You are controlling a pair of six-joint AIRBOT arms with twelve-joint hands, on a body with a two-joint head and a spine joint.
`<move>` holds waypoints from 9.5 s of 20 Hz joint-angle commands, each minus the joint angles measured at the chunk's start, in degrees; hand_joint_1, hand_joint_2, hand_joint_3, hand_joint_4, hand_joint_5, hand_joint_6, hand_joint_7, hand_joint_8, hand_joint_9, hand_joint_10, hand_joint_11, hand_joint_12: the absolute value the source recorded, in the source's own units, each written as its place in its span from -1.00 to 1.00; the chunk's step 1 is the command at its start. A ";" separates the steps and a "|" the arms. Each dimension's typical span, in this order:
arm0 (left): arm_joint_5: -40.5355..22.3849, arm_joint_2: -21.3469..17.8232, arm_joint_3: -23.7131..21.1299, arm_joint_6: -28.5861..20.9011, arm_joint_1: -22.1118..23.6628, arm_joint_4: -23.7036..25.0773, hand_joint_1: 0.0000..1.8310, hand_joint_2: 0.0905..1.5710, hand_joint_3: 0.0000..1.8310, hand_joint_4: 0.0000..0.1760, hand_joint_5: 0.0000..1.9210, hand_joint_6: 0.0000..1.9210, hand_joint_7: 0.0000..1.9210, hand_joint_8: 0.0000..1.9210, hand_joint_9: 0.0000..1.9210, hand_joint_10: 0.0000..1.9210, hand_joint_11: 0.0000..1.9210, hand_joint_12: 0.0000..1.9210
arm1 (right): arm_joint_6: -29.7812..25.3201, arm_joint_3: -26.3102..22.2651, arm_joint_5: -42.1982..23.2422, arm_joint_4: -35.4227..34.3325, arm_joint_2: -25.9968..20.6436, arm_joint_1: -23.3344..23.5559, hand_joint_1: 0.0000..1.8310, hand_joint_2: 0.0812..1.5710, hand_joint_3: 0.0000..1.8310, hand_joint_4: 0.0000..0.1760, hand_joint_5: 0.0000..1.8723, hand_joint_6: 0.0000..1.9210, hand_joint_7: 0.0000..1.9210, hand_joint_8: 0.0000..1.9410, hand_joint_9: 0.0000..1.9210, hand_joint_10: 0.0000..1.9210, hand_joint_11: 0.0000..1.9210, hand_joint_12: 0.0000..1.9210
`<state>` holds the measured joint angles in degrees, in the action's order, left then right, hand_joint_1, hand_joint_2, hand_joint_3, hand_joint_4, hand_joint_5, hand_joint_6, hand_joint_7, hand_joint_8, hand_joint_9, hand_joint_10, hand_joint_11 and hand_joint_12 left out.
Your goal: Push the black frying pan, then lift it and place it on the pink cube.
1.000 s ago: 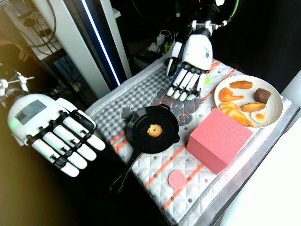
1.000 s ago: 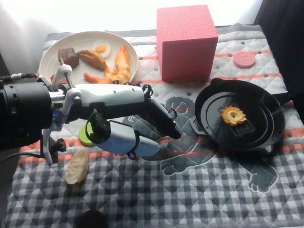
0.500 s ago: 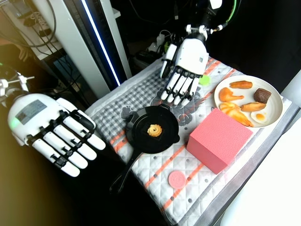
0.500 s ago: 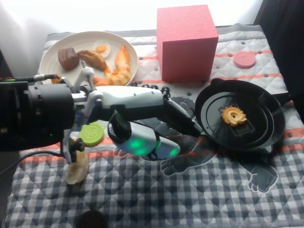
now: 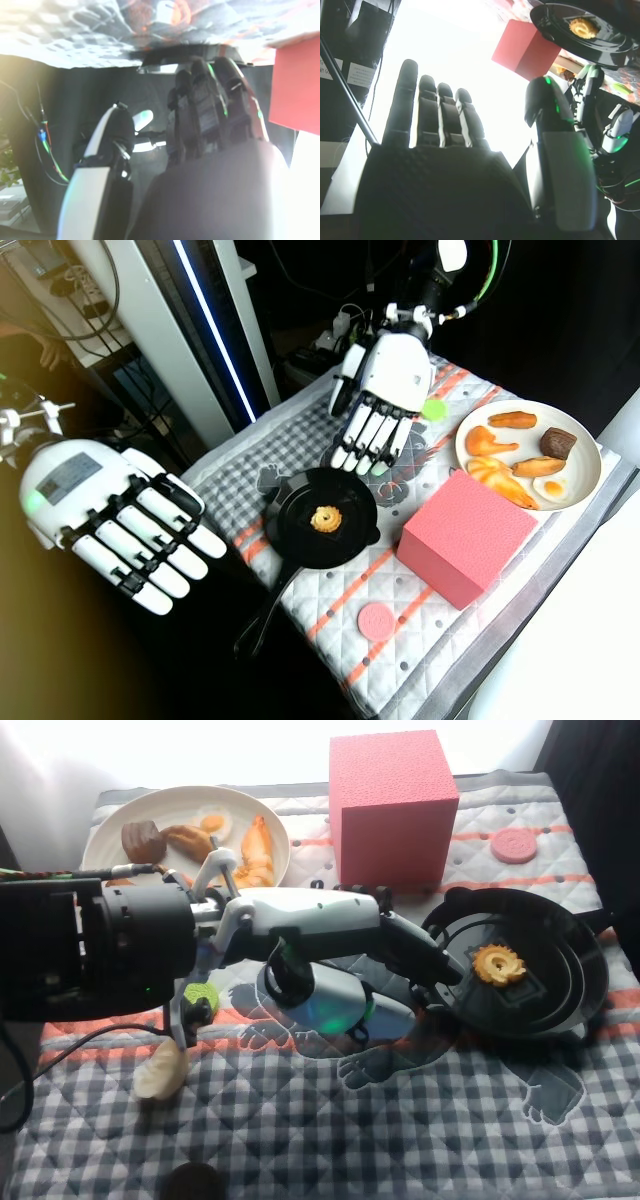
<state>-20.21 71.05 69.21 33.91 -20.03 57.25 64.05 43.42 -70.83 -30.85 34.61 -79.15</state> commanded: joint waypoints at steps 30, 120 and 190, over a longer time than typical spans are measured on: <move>-5.24 -6.12 -4.87 -0.50 -1.33 0.92 -0.27 0.65 -1.00 -1.00 -0.39 -0.96 -0.42 -0.99 -0.55 -0.98 -1.00 -0.32 | -0.68 0.15 -7.27 -0.50 -0.20 -0.10 -0.46 0.59 -1.00 -1.00 -1.00 -1.00 -1.00 -1.00 -0.96 -1.00 -1.00 -0.34; -43.61 -22.12 -11.48 22.22 -25.43 -55.37 -0.32 0.72 -1.00 -1.00 -0.49 -1.00 -0.57 -1.00 -0.57 -0.98 -1.00 0.12 | 30.98 23.63 33.51 -19.28 21.94 26.45 0.63 0.62 -1.00 -1.00 0.57 1.00 0.75 1.00 0.82 1.00 0.84 1.00; -53.70 -17.42 -9.03 19.56 -33.26 -62.39 -0.20 0.66 -1.00 -1.00 -0.45 -1.00 -0.57 -1.00 -0.56 -0.99 -1.00 0.10 | 12.55 39.66 28.28 -4.52 33.29 48.66 0.66 0.56 -1.00 0.96 0.36 1.00 0.51 1.00 0.67 1.00 0.72 1.00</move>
<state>-66.50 53.47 59.99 54.11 -53.91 -4.62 76.77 83.05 -36.60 -36.84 68.20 -31.64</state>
